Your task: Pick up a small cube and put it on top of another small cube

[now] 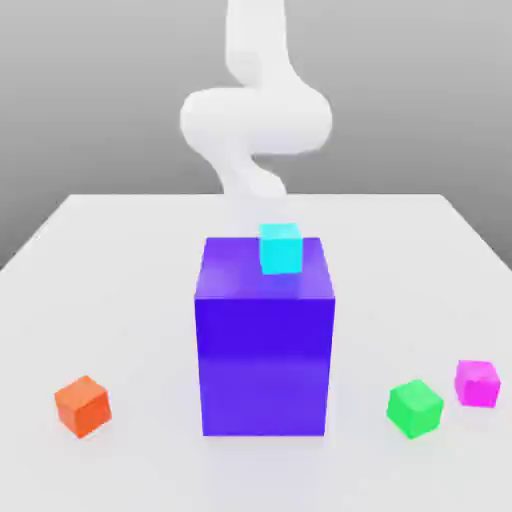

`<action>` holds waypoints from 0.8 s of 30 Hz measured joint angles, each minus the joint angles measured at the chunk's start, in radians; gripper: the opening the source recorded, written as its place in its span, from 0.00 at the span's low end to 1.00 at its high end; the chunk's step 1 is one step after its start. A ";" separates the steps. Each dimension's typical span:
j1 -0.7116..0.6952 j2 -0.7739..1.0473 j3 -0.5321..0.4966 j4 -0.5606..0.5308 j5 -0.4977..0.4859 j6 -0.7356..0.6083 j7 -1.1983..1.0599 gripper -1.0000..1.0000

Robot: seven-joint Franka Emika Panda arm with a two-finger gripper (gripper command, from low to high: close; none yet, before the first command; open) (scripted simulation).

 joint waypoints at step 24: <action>0.418 0.880 0.282 -0.251 -0.156 0.417 -0.452 0.50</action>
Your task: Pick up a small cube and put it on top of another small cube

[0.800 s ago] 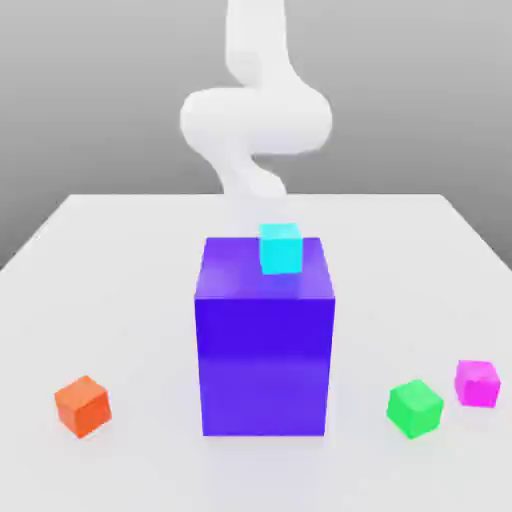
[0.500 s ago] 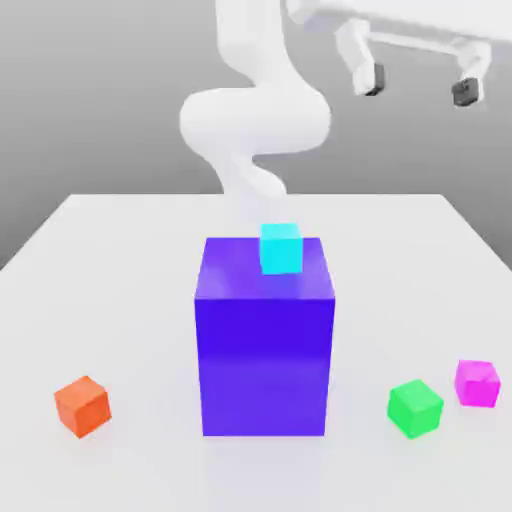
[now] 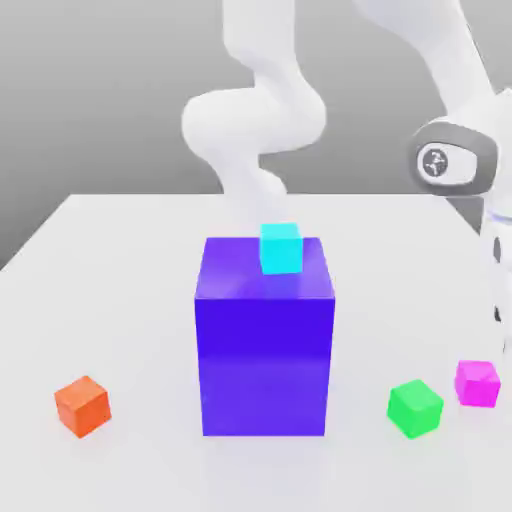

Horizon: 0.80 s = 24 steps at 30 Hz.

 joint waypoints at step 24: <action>-0.048 -0.092 -0.065 -0.059 0.068 -0.053 -0.212 0.00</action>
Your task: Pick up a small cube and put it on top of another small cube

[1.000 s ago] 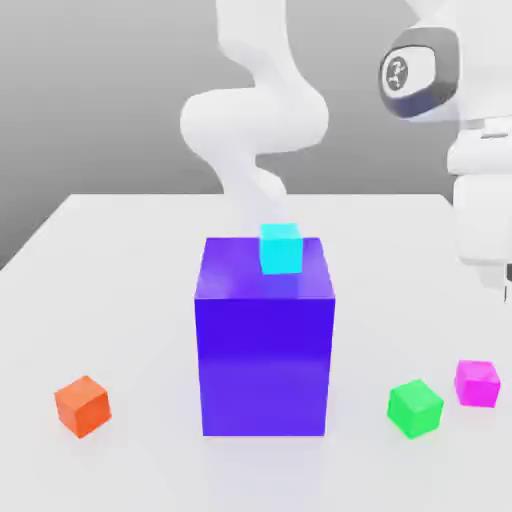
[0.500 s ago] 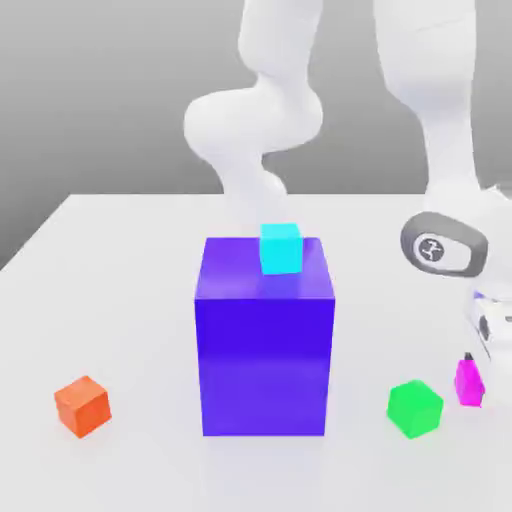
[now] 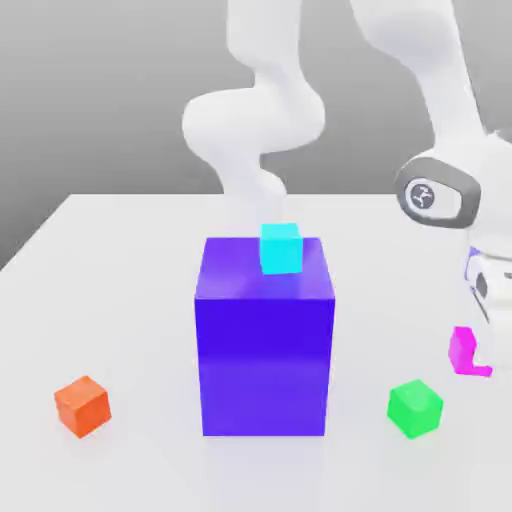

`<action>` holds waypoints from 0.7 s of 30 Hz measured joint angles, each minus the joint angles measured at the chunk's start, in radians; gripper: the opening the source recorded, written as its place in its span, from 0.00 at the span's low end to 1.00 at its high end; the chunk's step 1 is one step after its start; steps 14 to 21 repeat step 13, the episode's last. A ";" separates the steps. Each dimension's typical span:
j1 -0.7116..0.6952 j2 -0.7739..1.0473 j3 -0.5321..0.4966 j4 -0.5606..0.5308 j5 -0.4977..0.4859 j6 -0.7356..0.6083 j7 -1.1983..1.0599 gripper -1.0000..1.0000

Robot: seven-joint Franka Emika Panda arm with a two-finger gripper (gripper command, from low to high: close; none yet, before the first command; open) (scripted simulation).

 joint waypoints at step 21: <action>-0.081 0.085 -0.047 -0.034 -0.010 0.121 -0.125 1.00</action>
